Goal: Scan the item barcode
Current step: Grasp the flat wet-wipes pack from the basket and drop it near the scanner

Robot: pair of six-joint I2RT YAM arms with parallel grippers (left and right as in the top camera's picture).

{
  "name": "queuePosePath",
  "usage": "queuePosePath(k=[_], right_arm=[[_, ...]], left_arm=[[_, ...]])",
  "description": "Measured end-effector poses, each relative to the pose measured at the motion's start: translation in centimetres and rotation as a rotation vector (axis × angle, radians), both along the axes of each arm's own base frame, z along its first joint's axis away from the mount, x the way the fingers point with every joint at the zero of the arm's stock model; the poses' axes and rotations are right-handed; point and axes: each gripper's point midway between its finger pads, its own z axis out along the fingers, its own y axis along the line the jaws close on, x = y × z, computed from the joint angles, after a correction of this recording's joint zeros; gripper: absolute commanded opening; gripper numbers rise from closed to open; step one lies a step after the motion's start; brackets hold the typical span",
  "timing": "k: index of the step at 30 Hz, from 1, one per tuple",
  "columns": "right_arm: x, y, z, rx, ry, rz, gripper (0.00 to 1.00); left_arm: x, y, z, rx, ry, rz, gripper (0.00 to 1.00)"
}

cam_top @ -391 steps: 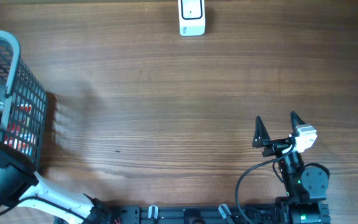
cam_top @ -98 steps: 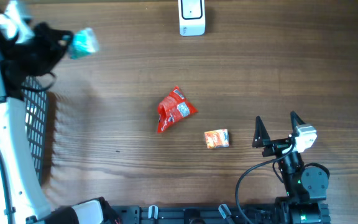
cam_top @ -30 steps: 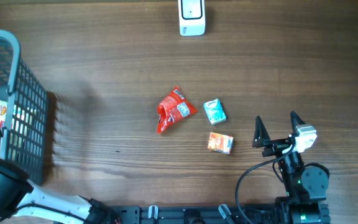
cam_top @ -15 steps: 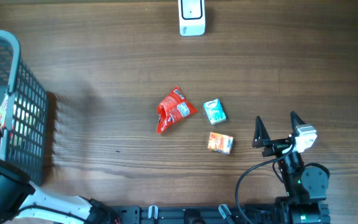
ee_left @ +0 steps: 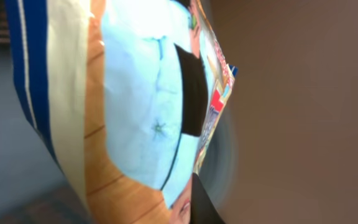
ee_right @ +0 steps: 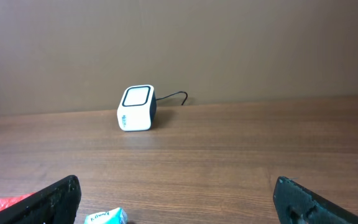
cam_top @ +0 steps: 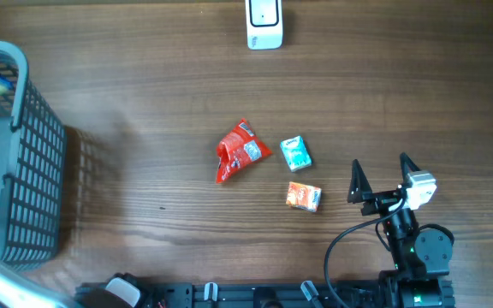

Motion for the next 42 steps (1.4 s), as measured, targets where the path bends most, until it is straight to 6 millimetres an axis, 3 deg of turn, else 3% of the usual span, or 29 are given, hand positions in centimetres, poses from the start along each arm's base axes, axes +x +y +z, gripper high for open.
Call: queuePosePath(k=[3,4,5,8,9,10,11,12,15,16,17,19,20,22,23,24,25,26,27,30,32,34,35,37,38,39,42], right_arm=[[0.0,0.0,0.0,0.000,0.000,0.000,1.00],[0.0,0.0,0.0,0.000,0.000,0.000,1.00],[0.0,0.0,0.0,0.000,0.000,0.000,1.00],[0.0,0.0,0.0,0.000,-0.002,0.000,1.00],[0.0,0.0,0.0,0.000,-0.001,0.000,1.00],[0.0,0.0,0.0,0.000,-0.001,0.000,1.00],[0.0,0.0,0.0,0.000,0.000,0.000,1.00],[0.0,0.0,0.1,0.000,-0.002,0.000,1.00],[0.0,0.0,0.0,0.000,-0.002,0.000,1.00],[0.0,0.0,0.0,0.000,-0.002,0.000,1.00],[0.0,0.0,0.0,0.000,-0.002,0.000,1.00],[0.0,0.0,0.0,0.000,-0.002,0.000,1.00],[0.0,0.0,0.0,0.000,-0.001,0.000,1.00],[0.0,0.0,0.0,0.000,-0.002,0.000,1.00],[0.0,0.0,0.0,0.000,-0.001,0.000,1.00],[0.0,0.0,0.0,0.000,-0.002,0.000,1.00],[0.0,0.0,0.0,0.000,-0.002,0.000,1.00],[0.0,0.0,0.0,0.000,-0.002,0.000,1.00],[0.0,0.0,0.0,0.000,-0.002,0.000,1.00],[0.0,0.0,0.0,0.000,-0.002,0.000,1.00],[0.0,0.0,0.0,0.000,-0.002,0.000,1.00],[0.0,0.0,0.0,0.000,-0.002,0.000,1.00],[0.0,0.0,0.0,0.000,-0.002,0.000,1.00],[0.0,0.0,0.0,0.000,-0.002,0.000,1.00],[0.0,0.0,0.0,0.000,-0.002,0.000,0.99],[0.0,0.0,0.0,0.000,-0.001,0.000,1.00],[0.0,0.0,0.0,0.000,-0.002,0.000,1.00]], left_arm=[[1.5,-5.4,7.8,0.110,-0.239,-0.138,0.04],[2.3,-8.0,9.6,0.138,-0.298,-0.225,0.04],[3.0,-12.0,11.3,0.146,-0.356,-0.352,0.04],[2.8,-23.1,12.9,0.128,-0.423,-0.696,0.04],[2.5,-25.6,12.7,0.114,-0.420,-0.782,0.04],[2.0,-29.2,11.2,0.074,-0.370,-0.906,0.04],[1.6,-31.4,9.5,0.043,-0.304,-0.984,0.04],[1.4,-33.6,6.0,0.002,-0.164,-1.057,0.04],[2.4,-36.7,-2.0,-0.033,0.172,-1.137,0.04],[3.6,-38.3,-6.5,-0.028,0.338,-1.175,0.04],[4.2,-39.3,-9.4,-0.014,0.434,-1.198,0.04],[5.3,-41.2,-13.0,0.028,0.538,-1.232,0.04],[6.3,-42.9,-16.4,0.052,0.617,-1.261,0.04],[7.6,-44.5,-21.0,0.074,0.696,-1.280,0.08],[8.6,-45.0,-22.6,0.087,0.703,-1.282,0.18],[9.2,-45.2,-23.7,0.092,0.709,-1.281,0.37],[9.4,-45.1,-24.5,0.091,0.728,-1.280,0.75],[9.4,-45.0,-25.1,0.099,0.743,-1.282,0.92],[9.5,-44.9,-25.4,0.103,0.752,-1.277,0.99],[9.8,-44.0,-25.1,0.104,0.757,-1.259,1.00],[10.6,-42.4,-23.0,0.098,0.749,-1.224,1.00],[11.4,-40.6,-18.7,0.100,0.704,-1.182,1.00],[11.9,-39.4,-14.7,0.120,0.626,-1.149,1.00],[11.2,-37.2,-9.4,0.154,0.524,-1.091,1.00],[9.8,-34.7,-5.5,0.200,0.451,-1.017,1.00],[8.4,-32.0,-3.5,0.242,0.432,-0.933,1.00],[3.9,-23.8,-0.6,0.302,0.469,-0.653,1.00]])
